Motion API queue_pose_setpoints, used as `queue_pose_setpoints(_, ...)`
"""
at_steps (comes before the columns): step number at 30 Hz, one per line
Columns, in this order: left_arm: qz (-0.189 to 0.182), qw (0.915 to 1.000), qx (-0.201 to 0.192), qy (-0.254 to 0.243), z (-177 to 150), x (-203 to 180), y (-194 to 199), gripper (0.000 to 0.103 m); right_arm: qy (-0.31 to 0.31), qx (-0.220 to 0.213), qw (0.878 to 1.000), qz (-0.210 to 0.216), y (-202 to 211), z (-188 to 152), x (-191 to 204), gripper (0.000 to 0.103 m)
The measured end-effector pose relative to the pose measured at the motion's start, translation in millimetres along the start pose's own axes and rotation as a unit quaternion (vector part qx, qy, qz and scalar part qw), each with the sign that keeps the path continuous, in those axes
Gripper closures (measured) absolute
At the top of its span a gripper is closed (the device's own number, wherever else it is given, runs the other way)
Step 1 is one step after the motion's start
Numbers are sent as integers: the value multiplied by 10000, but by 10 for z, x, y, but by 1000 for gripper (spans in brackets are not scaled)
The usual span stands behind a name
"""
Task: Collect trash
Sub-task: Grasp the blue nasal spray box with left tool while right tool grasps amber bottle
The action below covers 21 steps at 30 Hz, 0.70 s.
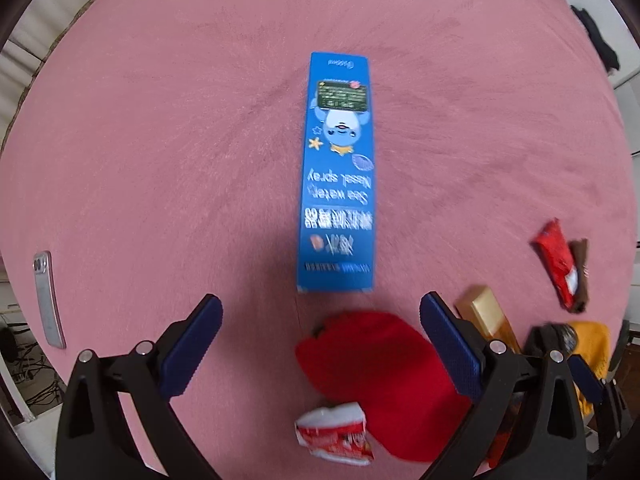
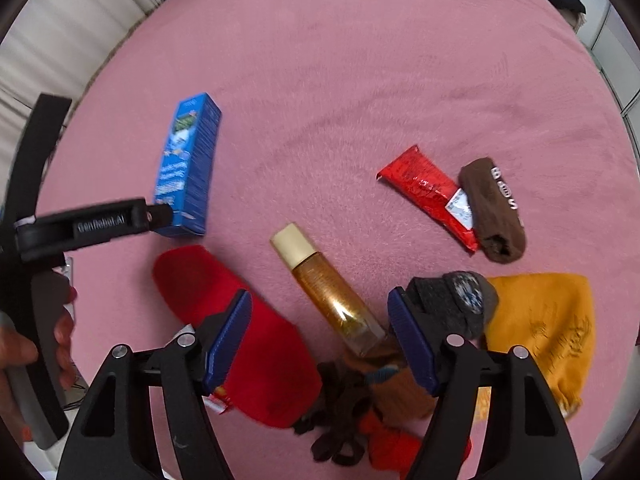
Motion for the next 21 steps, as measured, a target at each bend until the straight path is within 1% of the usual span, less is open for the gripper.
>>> queue_pose_setpoints(3,87,9999,54,18,124,31,-131,5,121,112,9999,-43,-201,38,19,34)
queue_pose_setpoints(7,112,9998,140,99,294,64,-305,4,297,291,9991,-83,-443,77,37,34)
queue_pose_setpoints(12,64,9993,272,229,463,89,-506,5,386,627,9973,44,-625,72,55,34)
queue_pose_setpoints(13,95,9992,298,236,495,92,-543,5,391,673,9969,94,-654,72,58,37)
queue_pose_setpoints(14,118,9990,343,249,526,96,-589,5,393,731,9965,121,-686,68,54,43)
queue_pose_setpoints(15,98,9989,378,272,573,98,-621,6,400,779,9961,126,-715,61,52,47)
queue_pose_setpoints(16,28,9986,421,315,607,83,-658,10,409,844,9954,171,-754,50,49,50)
queue_pose_setpoints(18,-84,9979,495,406,640,90,-710,13,410,842,9954,210,-765,37,42,53)
queue_pose_setpoints(19,-90,9979,486,414,642,86,-726,22,434,818,9955,196,-766,31,43,54)
queue_pose_setpoints(20,-46,9980,485,394,630,112,-731,29,468,821,9954,177,-772,30,50,54)
queue_pose_setpoints(21,54,9980,519,348,635,106,-748,32,496,811,9953,160,-771,28,62,55)
Point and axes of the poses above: each gripper's, at about its wrist camera, not at the fingertips, and y roughly against the way its jaws point, x to its left, z to its top, the point moved 2 cm from there along -y, roughly the way its jaws point, and after that the axes turned 15 degrees about -z, right-handed, at the moved point
